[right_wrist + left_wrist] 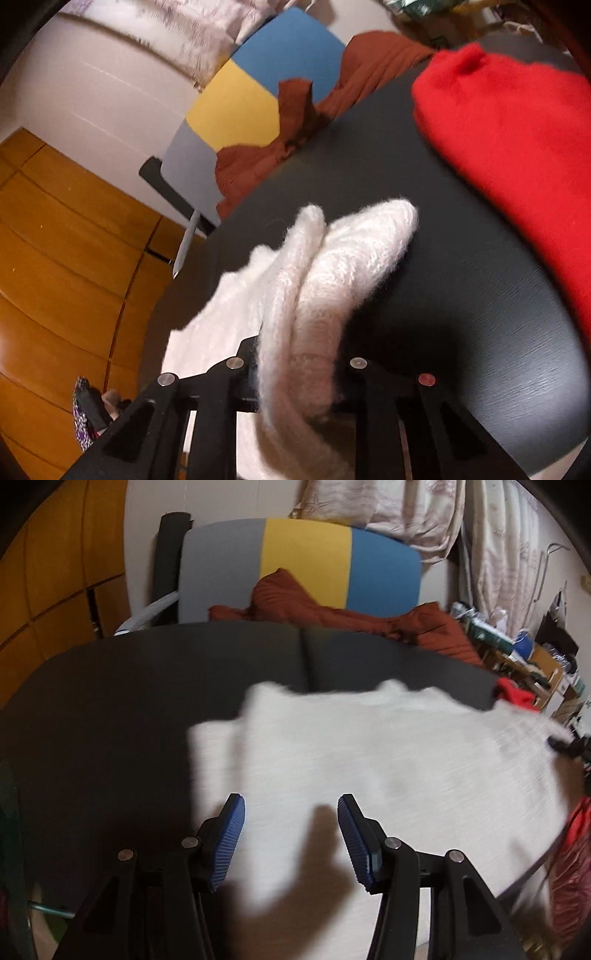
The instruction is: Fold clothes
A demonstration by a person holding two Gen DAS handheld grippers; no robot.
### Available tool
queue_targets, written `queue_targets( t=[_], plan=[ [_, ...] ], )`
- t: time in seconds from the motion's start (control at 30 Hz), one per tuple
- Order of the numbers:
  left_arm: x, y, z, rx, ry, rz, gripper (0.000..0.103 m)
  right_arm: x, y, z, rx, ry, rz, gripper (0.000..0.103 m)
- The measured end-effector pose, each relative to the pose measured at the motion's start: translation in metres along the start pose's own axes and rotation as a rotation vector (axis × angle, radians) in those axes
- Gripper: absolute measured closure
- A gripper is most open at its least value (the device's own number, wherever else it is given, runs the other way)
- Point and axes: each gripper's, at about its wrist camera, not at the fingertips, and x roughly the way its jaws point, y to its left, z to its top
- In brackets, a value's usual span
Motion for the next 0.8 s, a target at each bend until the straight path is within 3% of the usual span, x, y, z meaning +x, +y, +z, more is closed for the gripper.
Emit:
queue_targets(
  t=[0.13,0.27,0.53,0.6,0.7,0.8],
  plan=[
    [0.018,0.016,-0.015,-0.08,0.051,-0.078,0.047,-0.009,-0.006,0.007,0.074,0.0,-0.007,0.081],
    [0.02,0.01,-0.02,-0.05,0.023,-0.059,0.046,-0.013,0.009,0.006,0.135,0.013,0.045,0.081],
    [0.023,0.012,-0.021,-0.04,0.008,-0.075,0.046,0.012,0.147,-0.023,-0.021,0.073,0.212,0.081],
    [0.023,0.013,-0.021,-0.036,0.006,-0.078,0.046,0.027,0.182,-0.045,-0.078,0.115,0.242,0.081],
    [0.024,0.013,-0.021,-0.037,0.002,-0.09,0.046,0.054,0.229,-0.081,-0.184,0.186,0.256,0.081],
    [0.024,0.015,-0.023,-0.035,-0.004,-0.098,0.046,0.091,0.259,-0.126,-0.295,0.256,0.206,0.081]
  ],
)
